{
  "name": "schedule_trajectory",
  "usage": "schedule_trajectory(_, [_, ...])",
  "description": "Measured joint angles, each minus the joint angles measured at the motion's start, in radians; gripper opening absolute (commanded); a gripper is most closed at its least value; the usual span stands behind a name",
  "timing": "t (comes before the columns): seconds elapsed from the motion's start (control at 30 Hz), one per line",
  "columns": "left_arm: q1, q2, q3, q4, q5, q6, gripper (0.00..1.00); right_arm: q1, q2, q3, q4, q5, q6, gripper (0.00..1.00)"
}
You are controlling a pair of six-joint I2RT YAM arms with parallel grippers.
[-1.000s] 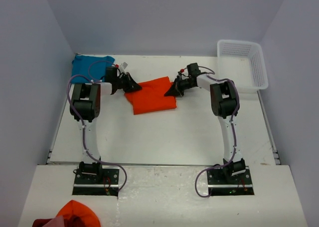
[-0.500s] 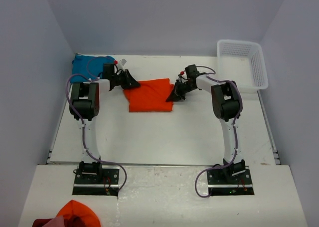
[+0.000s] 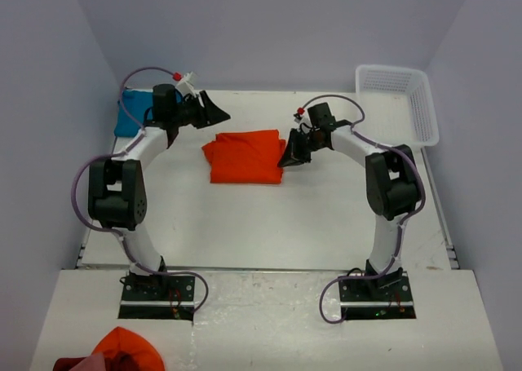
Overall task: Fold and stack the t-shirts
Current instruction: Fold the long partially folded tshirt into a neat square
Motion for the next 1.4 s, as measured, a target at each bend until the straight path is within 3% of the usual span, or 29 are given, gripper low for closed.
schedule_trajectory(0.07, [-0.013, -0.04, -0.018, -0.006, -0.016, 0.002, 0.45, 0.0, -0.047, -0.027, 0.02, 0.0, -0.011, 0.18])
schedule_trajectory(0.1, [-0.023, -0.053, -0.033, -0.004, -0.024, 0.003, 0.28, 0.0, -0.062, -0.038, 0.031, -0.008, -0.016, 0.18])
schedule_trajectory(0.13, [-0.033, -0.062, -0.054, -0.005, -0.034, 0.01, 0.08, 0.001, -0.068, -0.043, 0.039, -0.015, -0.017, 0.15])
schedule_trajectory(0.17, [-0.043, -0.065, -0.074, -0.008, -0.036, 0.005, 0.08, 0.002, -0.069, -0.047, 0.05, -0.024, -0.019, 0.09])
schedule_trajectory(0.2, [-0.056, -0.065, -0.099, -0.009, -0.04, 0.011, 0.0, 0.004, -0.068, -0.051, 0.06, -0.035, -0.019, 0.03])
schedule_trajectory(0.33, [-0.097, -0.028, -0.165, -0.02, -0.042, 0.01, 0.0, 0.016, -0.048, -0.056, 0.092, -0.095, -0.003, 0.0])
schedule_trajectory(0.7, [-0.111, 0.132, -0.171, -0.004, -0.043, 0.01, 0.0, 0.029, 0.17, 0.044, 0.156, -0.246, 0.084, 0.0])
schedule_trajectory(1.07, [-0.111, 0.135, -0.23, -0.041, -0.132, 0.001, 0.0, 0.034, 0.203, 0.064, 0.096, -0.19, 0.118, 0.0])
schedule_trajectory(1.4, [-0.114, 0.026, -0.374, -0.037, -0.169, 0.0, 0.0, 0.059, 0.116, -0.143, 0.126, -0.114, 0.149, 0.0])
